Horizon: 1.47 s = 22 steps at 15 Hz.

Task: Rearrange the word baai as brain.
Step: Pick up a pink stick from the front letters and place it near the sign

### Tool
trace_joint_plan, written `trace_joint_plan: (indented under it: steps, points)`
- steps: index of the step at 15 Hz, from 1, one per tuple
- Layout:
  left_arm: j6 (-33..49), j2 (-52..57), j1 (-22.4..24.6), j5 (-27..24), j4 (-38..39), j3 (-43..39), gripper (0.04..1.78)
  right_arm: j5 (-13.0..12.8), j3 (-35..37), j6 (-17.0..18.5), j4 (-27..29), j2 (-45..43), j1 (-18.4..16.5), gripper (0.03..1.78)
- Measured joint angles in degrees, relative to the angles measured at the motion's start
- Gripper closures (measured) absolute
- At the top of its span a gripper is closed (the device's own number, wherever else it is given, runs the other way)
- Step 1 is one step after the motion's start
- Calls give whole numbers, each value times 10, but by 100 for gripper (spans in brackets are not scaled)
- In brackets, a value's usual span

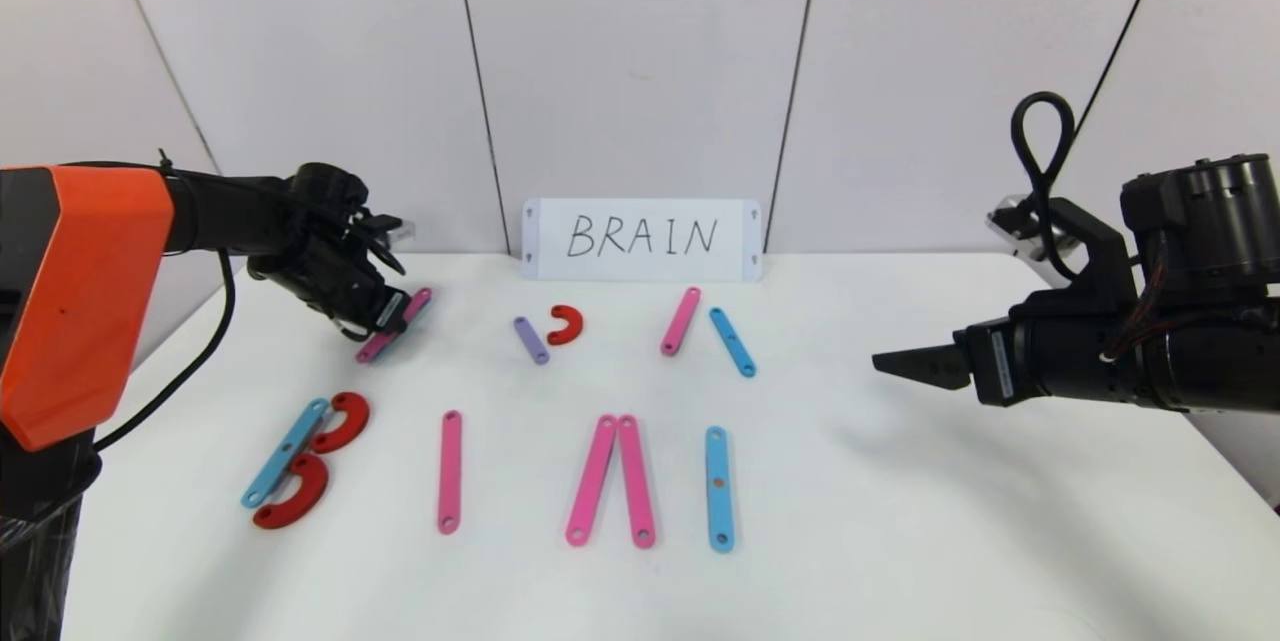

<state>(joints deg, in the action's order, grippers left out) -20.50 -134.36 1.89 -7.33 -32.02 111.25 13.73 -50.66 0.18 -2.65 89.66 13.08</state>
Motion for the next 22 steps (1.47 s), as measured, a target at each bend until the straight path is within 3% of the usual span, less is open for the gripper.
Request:
trace_joint_plan:
  steps: [3,5,7,11,14,22]
  points:
    - [1,-1,0,0,0,1,147,0,1,0,0,0,0,8]
    - [1,-1,-1,1,-4,2,133,0,1,0,0,0,0,8]
    - [2,-3,0,1,-5,4,107,0,1,0,0,0,0,8]
    - [3,-4,-1,2,-6,7,40,0,1,0,0,0,0,8]
    - [13,-4,-2,2,-6,7,13,0,1,-1,0,0,0,8]
    - [55,2,-3,1,-4,16,7,-1,1,-1,0,1,1,8]
